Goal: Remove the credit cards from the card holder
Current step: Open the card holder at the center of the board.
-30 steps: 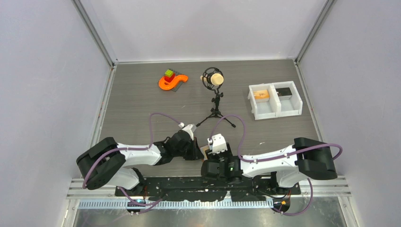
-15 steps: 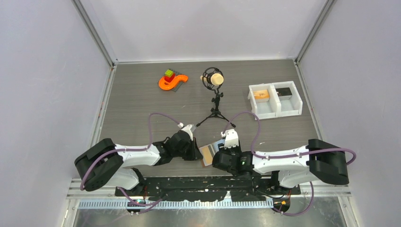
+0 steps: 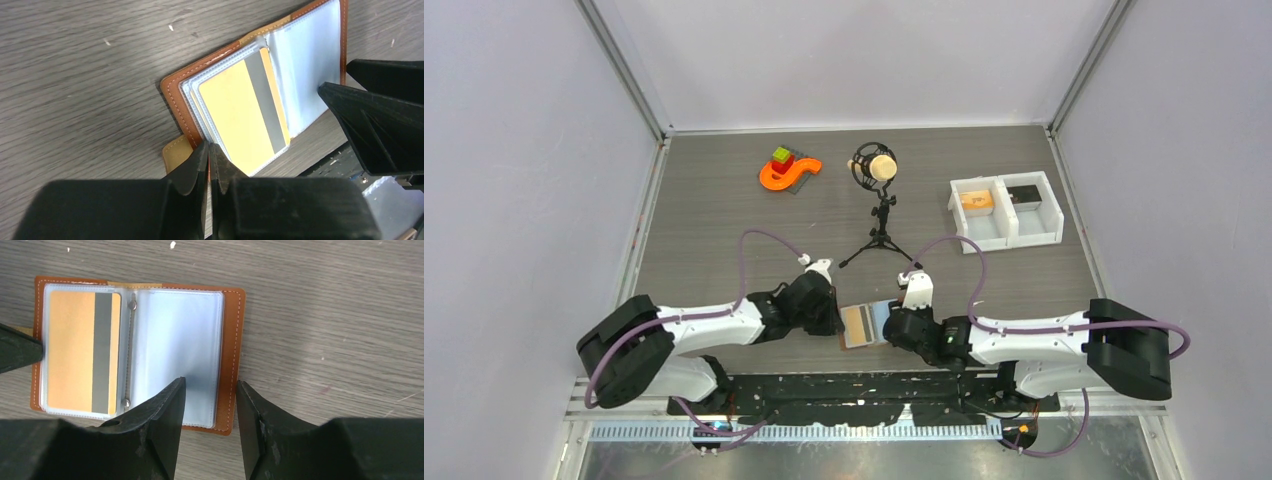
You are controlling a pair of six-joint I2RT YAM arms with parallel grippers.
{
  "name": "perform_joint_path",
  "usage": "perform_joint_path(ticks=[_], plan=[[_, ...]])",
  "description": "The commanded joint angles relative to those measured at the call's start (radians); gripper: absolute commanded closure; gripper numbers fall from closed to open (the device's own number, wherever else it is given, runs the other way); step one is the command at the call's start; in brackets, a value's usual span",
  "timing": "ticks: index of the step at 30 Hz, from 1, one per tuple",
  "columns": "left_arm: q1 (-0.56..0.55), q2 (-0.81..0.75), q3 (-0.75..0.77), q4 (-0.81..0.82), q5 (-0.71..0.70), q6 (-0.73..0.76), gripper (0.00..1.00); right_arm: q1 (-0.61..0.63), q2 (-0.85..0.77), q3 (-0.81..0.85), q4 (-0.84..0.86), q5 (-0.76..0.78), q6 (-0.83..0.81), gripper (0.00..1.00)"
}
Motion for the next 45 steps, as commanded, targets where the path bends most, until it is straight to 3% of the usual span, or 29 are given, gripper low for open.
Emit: perform_joint_path(ticks=[1, 5, 11, 23, 35, 41, 45], plan=[[0.003, -0.061, 0.074, -0.158, -0.079, 0.041, 0.91, -0.009, 0.007, -0.002, 0.068, -0.078, 0.048, 0.52], [0.003, -0.122, 0.093, -0.150, -0.056, 0.027, 0.85, -0.009, 0.019, 0.008, 0.071, -0.094, 0.064, 0.53], [0.000, -0.123, 0.089, -0.077, 0.012, -0.002, 0.85, -0.007, -0.027, 0.008, 0.075, -0.080, 0.050, 0.52], [-0.004, 0.008, 0.093, 0.124, 0.147, -0.023, 0.85, -0.008, -0.080, 0.042, 0.042, -0.066, 0.017, 0.47], [-0.002, 0.115, 0.158, 0.158, 0.163, 0.002, 0.85, -0.007, -0.222, 0.073, -0.021, -0.092, -0.003, 0.40], [0.007, 0.156, 0.213, 0.143, 0.167, 0.028, 0.85, 0.017, -0.334, 0.081, -0.034, -0.085, -0.007, 0.45], [0.016, 0.172, 0.239, 0.116, 0.163, 0.042, 0.86, 0.029, -0.349, 0.046, 0.062, -0.126, -0.041, 0.51]])
